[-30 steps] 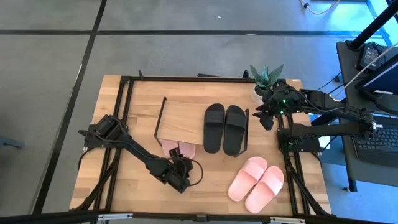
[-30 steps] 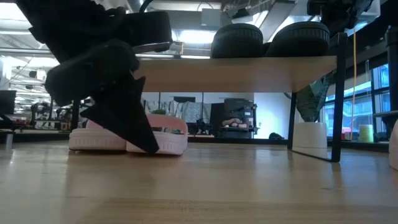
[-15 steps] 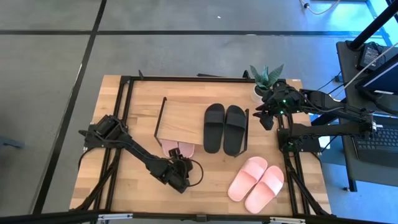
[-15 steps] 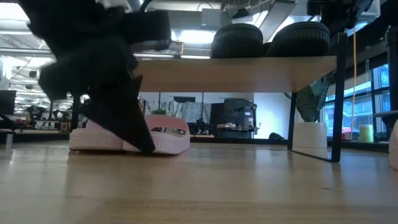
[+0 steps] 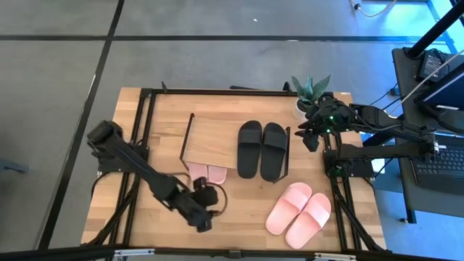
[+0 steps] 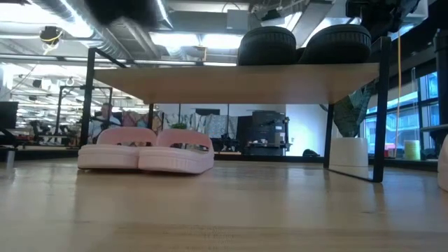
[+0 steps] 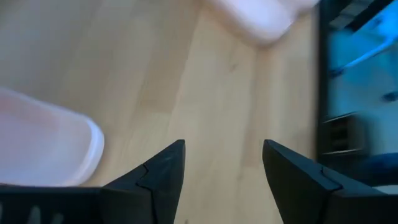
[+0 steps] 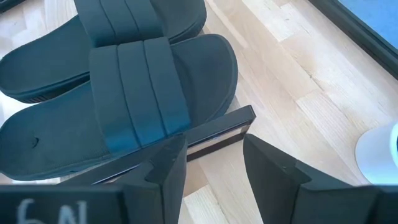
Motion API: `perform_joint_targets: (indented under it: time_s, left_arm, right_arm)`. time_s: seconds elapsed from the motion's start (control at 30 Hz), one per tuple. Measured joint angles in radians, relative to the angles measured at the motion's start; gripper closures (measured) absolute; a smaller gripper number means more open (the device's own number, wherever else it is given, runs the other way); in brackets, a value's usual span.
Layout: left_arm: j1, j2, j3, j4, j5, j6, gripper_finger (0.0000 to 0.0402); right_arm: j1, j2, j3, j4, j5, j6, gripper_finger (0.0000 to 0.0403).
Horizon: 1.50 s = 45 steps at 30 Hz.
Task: Pick and place slides into the shelf
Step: Put the left pink slides under the shelf
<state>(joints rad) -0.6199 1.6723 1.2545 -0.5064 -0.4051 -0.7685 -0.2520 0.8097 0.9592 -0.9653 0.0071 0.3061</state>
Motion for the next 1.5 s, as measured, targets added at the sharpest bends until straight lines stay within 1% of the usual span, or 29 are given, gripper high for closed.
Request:
perform_joint_targets:
  time_s: [0.07,0.13,0.33,0.43,0.53,0.6,0.67,0.83,0.9,0.97,1.07,1.2,1.27,1.4,1.5]
  left_arm:
    - [-0.008,-0.073,0.0,0.002,-0.002,0.016,0.0196]
    - [-0.018,-0.147,0.0,0.011,-0.029,0.021,0.0196]
    - [-0.067,-0.303,0.0,0.045,-0.178,0.184,0.0196]
    - [-0.07,-0.365,-0.004,0.049,-0.236,0.23,0.0196]
    - [-0.055,-0.434,-0.039,0.053,-0.248,0.251,0.0196]
    - [-0.041,-0.486,-0.077,0.054,-0.248,0.256,0.0196]
    - [-0.028,-0.549,-0.132,0.083,-0.248,0.259,0.0196]
    - [-0.009,-0.74,-0.331,0.289,-0.213,0.327,0.0196]
    - [-0.009,-0.814,-0.417,0.381,-0.208,0.356,0.0196]
    - [-0.009,-0.88,-0.491,0.439,-0.205,0.383,0.0196]
    - [-0.009,-0.966,-0.579,0.449,-0.203,0.394,0.0196]
    - [-0.009,-1.064,-0.66,0.452,-0.191,0.395,0.0196]
    - [-0.009,-1.107,-0.69,0.452,-0.166,0.409,0.0196]
    - [-0.009,-1.187,-0.738,0.451,-0.153,0.439,0.0196]
    - [-0.009,-1.231,-0.755,0.45,-0.154,0.44,0.0196]
  right_arm:
    - [0.0,0.0,0.0,0.0,0.0,0.0,0.0243]
    - [0.0,0.0,0.0,0.0,0.0,0.0,0.0243]
    - [0.0,0.0,0.0,0.004,-0.01,0.0,0.0243]
    - [0.0,0.0,0.0,0.004,-0.049,0.0,0.0243]
    - [0.0,0.0,0.0,0.004,-0.101,0.002,0.0243]
    - [0.0,0.0,0.0,0.004,-0.133,0.0,0.0244]
    - [0.0,0.0,0.0,0.003,-0.144,0.004,0.0244]
    - [0.001,0.0,0.003,-0.022,-0.147,0.029,0.0244]
    - [0.012,0.008,0.025,-0.061,-0.135,0.034,0.0244]
    - [0.036,0.024,0.069,-0.103,-0.097,0.051,0.0244]
    - [0.088,0.069,0.175,-0.188,0.001,0.086,0.0244]
    - [0.17,0.17,0.359,-0.344,0.135,0.169,0.0244]
    - [0.217,0.236,0.45,-0.428,0.178,0.229,0.0244]
    - [0.312,0.382,0.608,-0.606,0.193,0.405,0.0244]
    - [0.403,0.46,0.671,-0.593,0.159,0.486,0.0244]
